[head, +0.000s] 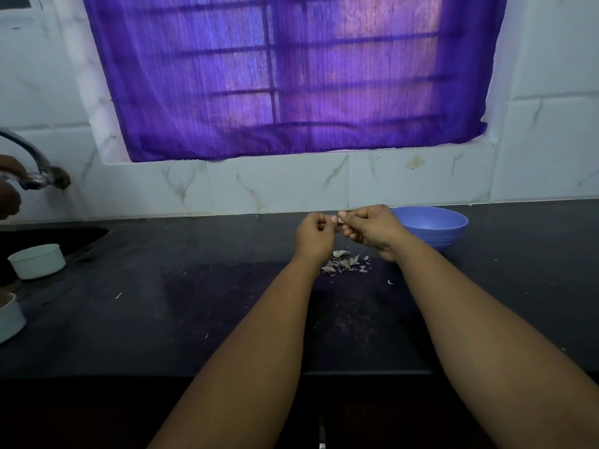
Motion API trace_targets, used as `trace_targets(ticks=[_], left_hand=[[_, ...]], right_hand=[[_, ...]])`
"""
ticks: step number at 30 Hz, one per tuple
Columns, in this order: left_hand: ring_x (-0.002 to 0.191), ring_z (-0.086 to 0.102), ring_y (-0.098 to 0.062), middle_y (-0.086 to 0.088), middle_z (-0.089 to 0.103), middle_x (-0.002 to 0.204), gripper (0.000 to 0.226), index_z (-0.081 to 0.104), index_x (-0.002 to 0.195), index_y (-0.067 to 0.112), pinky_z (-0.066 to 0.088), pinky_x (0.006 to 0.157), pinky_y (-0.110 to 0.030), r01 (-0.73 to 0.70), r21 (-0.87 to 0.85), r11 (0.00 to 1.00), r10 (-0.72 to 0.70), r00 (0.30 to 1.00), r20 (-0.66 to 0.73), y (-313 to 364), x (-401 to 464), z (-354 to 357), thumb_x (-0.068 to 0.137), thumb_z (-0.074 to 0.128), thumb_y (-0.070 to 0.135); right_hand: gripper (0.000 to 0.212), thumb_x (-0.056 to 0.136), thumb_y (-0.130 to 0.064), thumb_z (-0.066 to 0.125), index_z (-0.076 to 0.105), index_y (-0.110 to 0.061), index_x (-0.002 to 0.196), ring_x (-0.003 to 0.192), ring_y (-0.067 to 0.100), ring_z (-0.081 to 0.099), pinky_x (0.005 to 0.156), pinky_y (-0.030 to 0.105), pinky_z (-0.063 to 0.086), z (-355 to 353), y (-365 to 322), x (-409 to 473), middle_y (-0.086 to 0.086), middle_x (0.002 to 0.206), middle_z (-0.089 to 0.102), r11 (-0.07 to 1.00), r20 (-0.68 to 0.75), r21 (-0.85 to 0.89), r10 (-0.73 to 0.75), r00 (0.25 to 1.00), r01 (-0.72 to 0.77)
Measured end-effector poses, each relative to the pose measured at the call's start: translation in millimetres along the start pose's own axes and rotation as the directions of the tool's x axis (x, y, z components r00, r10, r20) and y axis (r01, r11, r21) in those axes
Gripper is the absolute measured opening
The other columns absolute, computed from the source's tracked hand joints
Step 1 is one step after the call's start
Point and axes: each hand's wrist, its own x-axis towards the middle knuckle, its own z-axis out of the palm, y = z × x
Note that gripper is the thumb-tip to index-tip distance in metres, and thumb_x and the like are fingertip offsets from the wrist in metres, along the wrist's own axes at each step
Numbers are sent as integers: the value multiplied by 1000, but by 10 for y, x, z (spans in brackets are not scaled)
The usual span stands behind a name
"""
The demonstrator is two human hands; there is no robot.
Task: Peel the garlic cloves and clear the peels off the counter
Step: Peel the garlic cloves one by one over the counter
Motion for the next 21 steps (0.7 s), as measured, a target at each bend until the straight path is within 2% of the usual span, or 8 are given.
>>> trace_targets(ticks=[5, 10, 15, 18, 20, 21], left_hand=[[77, 49, -16, -4, 57, 87, 21, 50, 93, 10, 38, 68, -28, -63, 125, 990, 58, 998, 38, 12, -32, 11, 101, 44, 29], [85, 47, -18, -7, 52, 95, 20, 44, 97, 10, 36, 72, -29, -44, 146, 988, 38, 998, 44, 48, -43, 26, 103, 36, 26], [75, 46, -17, -6, 54, 87, 21, 49, 94, 10, 39, 66, -29, 162, -64, 985, -156, 984, 85, 110, -55, 38, 102, 35, 24], [58, 38, -11, 0, 48, 70, 27, 49, 79, 14, 32, 54, -25, 282, -296, 913, -236, 955, 180, 164, -86, 3, 101, 35, 18], [56, 37, -10, 1, 45, 65, 29, 50, 75, 13, 31, 53, -24, 308, -436, 846, -243, 949, 200, 195, -90, -24, 100, 35, 14], [55, 36, -10, 1, 44, 64, 29, 50, 75, 13, 31, 53, -23, 314, -453, 834, -248, 948, 201, 206, -91, -31, 100, 35, 13]], right_hand=[[22, 88, -18, 68, 69, 4, 89, 52, 5, 56, 52, 12, 48, 37, -18, -11, 2, 60, 64, 997, -11, 70, 21, 1000, -20], [25, 86, -16, 70, 69, 7, 94, 51, 3, 57, 53, 13, 49, 61, -12, -15, 5, 64, 64, 997, -15, 82, 12, 1000, -10], [14, 87, -11, 68, 69, 3, 84, 53, 5, 58, 55, 13, 50, 81, -17, -26, 2, 59, 66, 996, 2, 91, -12, 1000, 11], [13, 91, -9, 63, 67, 1, 83, 54, 3, 61, 57, 12, 52, 69, -27, -44, 1, 58, 67, 987, 41, 159, -5, 999, -2], [15, 92, -9, 60, 66, 3, 86, 54, 3, 61, 57, 12, 51, 50, -48, -43, 2, 59, 66, 974, 63, 228, -3, 998, -12], [16, 93, -10, 60, 66, 2, 86, 55, 3, 61, 57, 12, 51, 39, -54, -38, 2, 60, 66, 969, 56, 247, -4, 998, -10]])
